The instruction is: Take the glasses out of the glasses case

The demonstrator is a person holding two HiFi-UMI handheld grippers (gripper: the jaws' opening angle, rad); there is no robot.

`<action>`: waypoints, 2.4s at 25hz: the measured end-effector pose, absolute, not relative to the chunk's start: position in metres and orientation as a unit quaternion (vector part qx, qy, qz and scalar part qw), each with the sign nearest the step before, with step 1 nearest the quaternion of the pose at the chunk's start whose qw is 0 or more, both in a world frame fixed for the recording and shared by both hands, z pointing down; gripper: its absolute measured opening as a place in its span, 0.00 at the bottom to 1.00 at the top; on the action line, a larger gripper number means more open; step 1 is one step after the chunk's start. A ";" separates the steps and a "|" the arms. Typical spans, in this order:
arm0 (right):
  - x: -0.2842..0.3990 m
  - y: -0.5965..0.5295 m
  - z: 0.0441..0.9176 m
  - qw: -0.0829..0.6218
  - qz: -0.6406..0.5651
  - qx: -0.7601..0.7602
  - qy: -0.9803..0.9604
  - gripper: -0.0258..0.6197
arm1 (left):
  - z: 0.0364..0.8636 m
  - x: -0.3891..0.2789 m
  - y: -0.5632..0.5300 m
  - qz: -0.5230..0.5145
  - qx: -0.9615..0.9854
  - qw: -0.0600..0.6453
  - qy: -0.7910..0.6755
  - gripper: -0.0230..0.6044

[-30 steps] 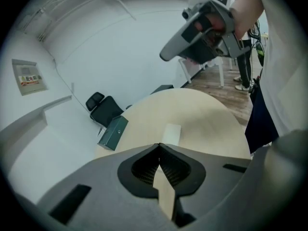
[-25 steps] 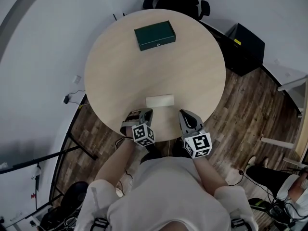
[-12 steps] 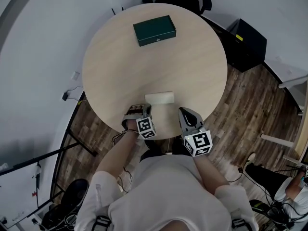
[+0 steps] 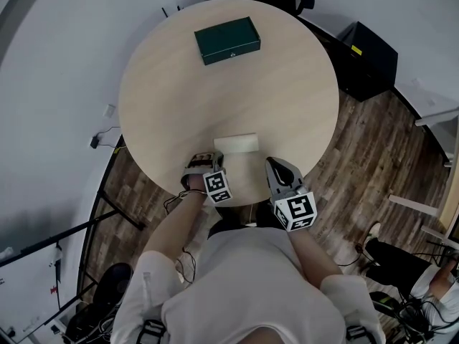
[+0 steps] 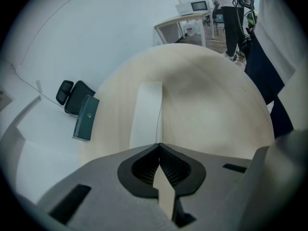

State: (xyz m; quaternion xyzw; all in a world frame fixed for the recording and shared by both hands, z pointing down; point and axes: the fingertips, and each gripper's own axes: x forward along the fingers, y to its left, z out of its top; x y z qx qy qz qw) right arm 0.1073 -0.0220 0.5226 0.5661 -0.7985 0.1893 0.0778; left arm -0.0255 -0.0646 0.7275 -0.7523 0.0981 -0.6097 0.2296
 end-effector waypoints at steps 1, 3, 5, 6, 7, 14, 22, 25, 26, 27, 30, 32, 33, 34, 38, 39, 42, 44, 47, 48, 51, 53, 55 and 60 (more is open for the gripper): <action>0.107 -0.022 0.523 0.077 0.190 0.566 -0.798 0.06 | 0.728 -0.026 -0.064 -0.611 -0.751 0.230 0.097 0.05; 0.107 -0.022 0.523 0.076 0.193 0.566 -0.798 0.06 | 0.729 -0.027 -0.063 -0.612 -0.750 0.232 0.097 0.05; 0.107 -0.021 0.523 0.075 0.194 0.567 -0.797 0.06 | 0.730 -0.027 -0.062 -0.613 -0.749 0.235 0.095 0.05; 0.107 -0.021 0.523 0.076 0.194 0.567 -0.797 0.06 | 0.730 -0.027 -0.062 -0.613 -0.748 0.238 0.092 0.05; 0.107 -0.022 0.524 0.076 0.194 0.567 -0.797 0.06 | 0.731 -0.026 -0.062 -0.613 -0.747 0.241 0.090 0.05; 0.104 -0.024 0.531 0.083 0.200 0.562 -0.798 0.06 | 0.733 -0.024 -0.066 -0.614 -0.745 0.243 0.092 0.05; 0.093 -0.029 0.540 0.115 0.191 0.543 -0.809 0.06 | 0.734 -0.025 -0.064 -0.616 -0.746 0.235 0.096 0.05; 0.085 -0.033 0.547 0.162 0.164 0.522 -0.821 0.06 | 0.734 -0.025 -0.065 -0.615 -0.747 0.235 0.094 0.05; 0.081 -0.034 0.550 0.179 0.153 0.512 -0.826 0.06 | 0.734 -0.025 -0.065 -0.615 -0.747 0.234 0.094 0.05; 0.078 -0.036 0.552 0.197 0.139 0.501 -0.831 0.06 | 0.734 -0.025 -0.065 -0.615 -0.747 0.234 0.094 0.05; 0.067 -0.039 0.558 0.258 0.088 0.464 -0.843 0.06 | 0.734 -0.025 -0.064 -0.616 -0.746 0.236 0.093 0.05; 0.060 -0.040 0.565 0.300 0.056 0.436 -0.846 0.06 | 0.734 -0.025 -0.064 -0.615 -0.746 0.238 0.092 0.05; 0.057 -0.041 0.569 0.321 0.041 0.421 -0.847 0.06 | 0.734 -0.026 -0.064 -0.615 -0.746 0.240 0.091 0.05; 0.054 -0.042 0.575 0.343 0.026 0.406 -0.847 0.06 | 0.734 -0.026 -0.065 -0.615 -0.745 0.242 0.090 0.05; 0.046 -0.040 0.598 0.419 -0.027 0.345 -0.839 0.06 | 0.734 -0.025 -0.063 -0.614 -0.745 0.245 0.089 0.05; 0.044 -0.039 0.603 0.435 -0.035 0.330 -0.837 0.06 | 0.735 -0.025 -0.063 -0.614 -0.745 0.245 0.089 0.05; 0.039 -0.036 0.620 0.479 -0.038 0.287 -0.829 0.06 | 0.734 -0.025 -0.063 -0.615 -0.744 0.247 0.085 0.05; 0.038 -0.034 0.631 0.509 -0.045 0.260 -0.819 0.06 | 0.734 -0.026 -0.063 -0.617 -0.742 0.250 0.082 0.05; 0.037 -0.031 0.643 0.544 -0.067 0.224 -0.806 0.06 | 0.734 -0.026 -0.063 -0.617 -0.741 0.253 0.081 0.05; 0.036 -0.031 0.646 0.552 -0.075 0.214 -0.802 0.06 | 0.734 -0.026 -0.063 -0.617 -0.741 0.254 0.081 0.05; 0.038 -0.032 0.654 0.567 -0.089 0.199 -0.794 0.06 | 0.733 -0.027 -0.064 -0.617 -0.740 0.253 0.081 0.05; 0.041 -0.035 0.659 0.571 -0.091 0.202 -0.791 0.06 | 0.733 -0.026 -0.064 -0.617 -0.741 0.253 0.081 0.05; 0.044 -0.038 0.662 0.572 -0.090 0.209 -0.788 0.06 | 0.733 -0.025 -0.063 -0.616 -0.741 0.254 0.081 0.05; 0.046 -0.050 0.671 0.573 -0.076 0.223 -0.785 0.36 | 0.734 -0.025 -0.064 -0.616 -0.740 0.259 0.080 0.05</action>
